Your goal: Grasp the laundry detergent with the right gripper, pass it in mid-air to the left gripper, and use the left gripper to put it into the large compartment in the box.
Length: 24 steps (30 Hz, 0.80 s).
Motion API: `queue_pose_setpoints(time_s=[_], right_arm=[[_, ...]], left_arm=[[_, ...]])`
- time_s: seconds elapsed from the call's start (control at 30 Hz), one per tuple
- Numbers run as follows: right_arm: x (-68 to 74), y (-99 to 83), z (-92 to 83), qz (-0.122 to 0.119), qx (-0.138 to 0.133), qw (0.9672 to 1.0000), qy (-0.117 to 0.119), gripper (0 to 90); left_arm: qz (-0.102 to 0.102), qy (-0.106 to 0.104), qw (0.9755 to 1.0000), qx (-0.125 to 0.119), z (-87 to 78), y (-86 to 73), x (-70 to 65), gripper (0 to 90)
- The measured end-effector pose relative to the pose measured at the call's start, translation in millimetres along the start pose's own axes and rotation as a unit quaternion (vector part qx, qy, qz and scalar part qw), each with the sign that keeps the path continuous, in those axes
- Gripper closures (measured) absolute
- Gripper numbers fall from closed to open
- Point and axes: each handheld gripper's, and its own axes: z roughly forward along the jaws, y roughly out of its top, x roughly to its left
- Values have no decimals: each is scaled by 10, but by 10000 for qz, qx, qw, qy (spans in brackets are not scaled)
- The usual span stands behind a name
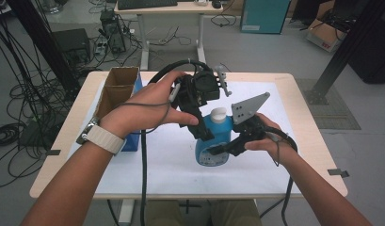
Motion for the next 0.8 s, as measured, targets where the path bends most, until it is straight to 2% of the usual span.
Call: queue_pose_setpoints(time_s=[0.17, 0.27, 0.47, 0.57, 0.6, 0.77, 0.8], right_arm=[[13, 4, -8, 35, -8, 10000, 29, 431], [18, 8, -10, 26, -10, 10000, 35, 431], [29, 13, -10, 52, -10, 10000, 61, 431], [32, 15, -8, 22, -8, 10000, 74, 431], [40, 16, -7, 31, -1, 10000, 72, 431], [42, 15, -10, 18, -12, 10000, 81, 431], [42, 14, -10, 9, -20, 10000, 75, 431]], left_arm=[[2, 17, 10000, 3, 48, 30, 4, 54], [-13, -73, 10000, 36, 92, 47, 17, 54], [-5, -100, 9999, 22, 155, 75, 21, 59], [10, -136, 9999, 47, 187, 91, 19, 75], [71, -178, 9998, 98, 204, 102, 22, 93], [51, -220, 9997, 99, 253, 120, 13, 104], [107, -239, 9995, 153, 262, 125, 19, 109]])
